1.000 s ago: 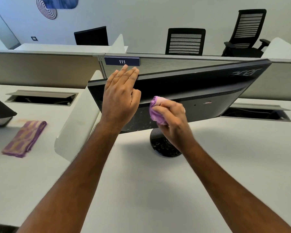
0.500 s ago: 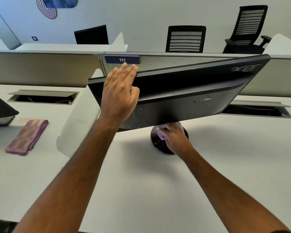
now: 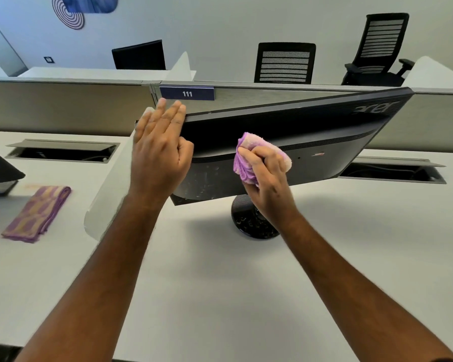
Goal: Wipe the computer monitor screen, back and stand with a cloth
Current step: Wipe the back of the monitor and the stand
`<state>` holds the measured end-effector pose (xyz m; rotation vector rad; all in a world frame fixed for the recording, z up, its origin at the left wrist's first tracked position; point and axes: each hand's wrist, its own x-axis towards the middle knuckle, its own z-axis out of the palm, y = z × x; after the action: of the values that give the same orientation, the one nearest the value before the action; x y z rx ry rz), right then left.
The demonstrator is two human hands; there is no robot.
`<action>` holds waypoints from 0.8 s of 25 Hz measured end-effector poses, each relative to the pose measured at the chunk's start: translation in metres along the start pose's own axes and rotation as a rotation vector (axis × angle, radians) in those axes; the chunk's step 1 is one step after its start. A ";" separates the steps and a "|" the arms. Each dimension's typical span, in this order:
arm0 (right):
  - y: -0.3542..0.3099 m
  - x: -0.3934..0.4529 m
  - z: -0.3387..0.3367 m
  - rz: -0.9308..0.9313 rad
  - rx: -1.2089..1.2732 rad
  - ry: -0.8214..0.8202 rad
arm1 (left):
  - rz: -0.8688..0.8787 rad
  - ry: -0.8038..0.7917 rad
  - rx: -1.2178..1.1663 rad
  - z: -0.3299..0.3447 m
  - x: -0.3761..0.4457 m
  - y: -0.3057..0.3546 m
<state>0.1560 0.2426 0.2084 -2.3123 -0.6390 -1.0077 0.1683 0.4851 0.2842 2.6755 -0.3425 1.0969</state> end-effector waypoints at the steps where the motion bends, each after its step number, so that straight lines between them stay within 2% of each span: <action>1: 0.001 -0.001 0.006 -0.019 0.012 -0.015 | -0.029 0.006 0.021 -0.002 -0.005 -0.006; 3: 0.003 -0.006 0.018 -0.079 0.053 -0.072 | -0.069 0.010 0.025 -0.005 -0.013 -0.016; 6: 0.007 -0.026 0.042 -0.149 0.040 -0.279 | -0.073 0.004 -0.013 -0.005 -0.016 -0.022; 9: 0.017 -0.057 0.068 -0.123 -0.031 -0.550 | -0.053 0.015 -0.019 -0.005 -0.015 -0.018; 13: 0.031 -0.070 0.068 0.033 -0.035 -0.696 | -0.051 0.011 -0.030 -0.007 -0.018 -0.016; 15: 0.023 -0.055 0.053 0.088 0.039 -0.713 | -0.048 0.014 -0.024 -0.008 -0.019 -0.016; 17: 0.005 -0.035 0.029 0.036 0.193 -0.672 | -0.034 0.014 -0.023 -0.008 -0.020 -0.018; 18: -0.006 -0.024 0.015 -0.010 0.245 -0.576 | -0.026 0.013 -0.026 -0.008 -0.019 -0.018; 20: -0.027 -0.004 -0.016 -0.111 0.251 -0.253 | -0.011 0.018 -0.039 -0.009 -0.020 -0.020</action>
<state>0.1290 0.2518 0.2226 -2.2148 -0.9470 -0.6427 0.1547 0.5092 0.2733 2.6291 -0.3422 1.0997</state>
